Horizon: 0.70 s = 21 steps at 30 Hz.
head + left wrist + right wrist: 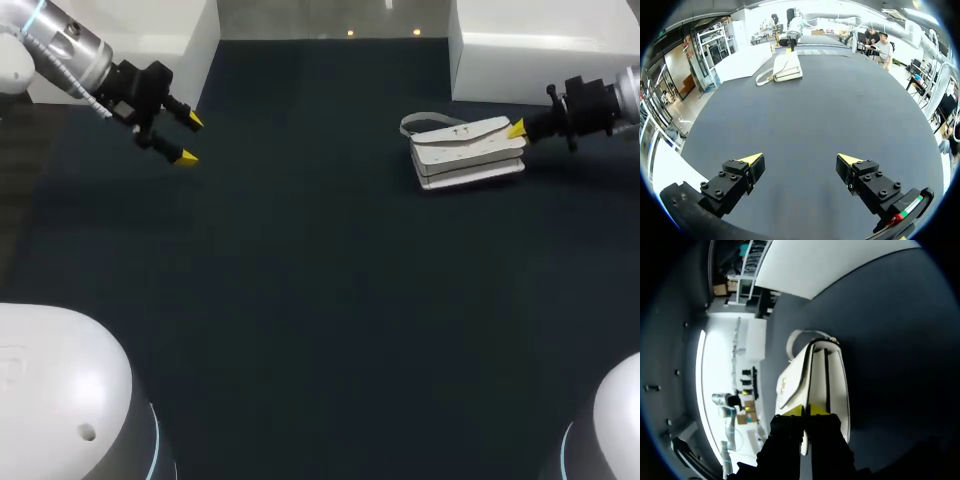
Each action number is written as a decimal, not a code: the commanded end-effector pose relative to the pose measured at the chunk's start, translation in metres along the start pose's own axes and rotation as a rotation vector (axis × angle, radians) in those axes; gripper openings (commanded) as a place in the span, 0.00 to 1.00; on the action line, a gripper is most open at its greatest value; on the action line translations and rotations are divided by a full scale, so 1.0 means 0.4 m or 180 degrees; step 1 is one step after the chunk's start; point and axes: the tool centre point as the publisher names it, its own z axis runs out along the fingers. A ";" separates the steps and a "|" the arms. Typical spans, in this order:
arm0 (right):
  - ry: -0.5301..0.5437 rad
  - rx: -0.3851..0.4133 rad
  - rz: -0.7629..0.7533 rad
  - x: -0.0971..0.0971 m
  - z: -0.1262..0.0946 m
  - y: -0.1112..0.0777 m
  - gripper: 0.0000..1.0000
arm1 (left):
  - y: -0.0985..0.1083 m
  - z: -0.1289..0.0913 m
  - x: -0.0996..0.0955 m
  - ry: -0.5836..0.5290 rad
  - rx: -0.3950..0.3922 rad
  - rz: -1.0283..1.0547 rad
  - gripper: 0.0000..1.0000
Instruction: Pick up the bag, open it, inspect its contents, close it, and place it on the opposite side
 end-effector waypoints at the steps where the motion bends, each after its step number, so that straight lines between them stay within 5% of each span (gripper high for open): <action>1: -0.0108 -0.1116 -0.0009 0.042 0.041 -0.059 0.00 | 0.002 0.002 -0.001 -0.0003 0.0010 0.0005 1.00; 21: -0.0167 -0.1367 0.0060 0.129 0.197 -0.189 0.00 | 0.002 0.002 -0.001 -0.0003 0.0010 0.0005 1.00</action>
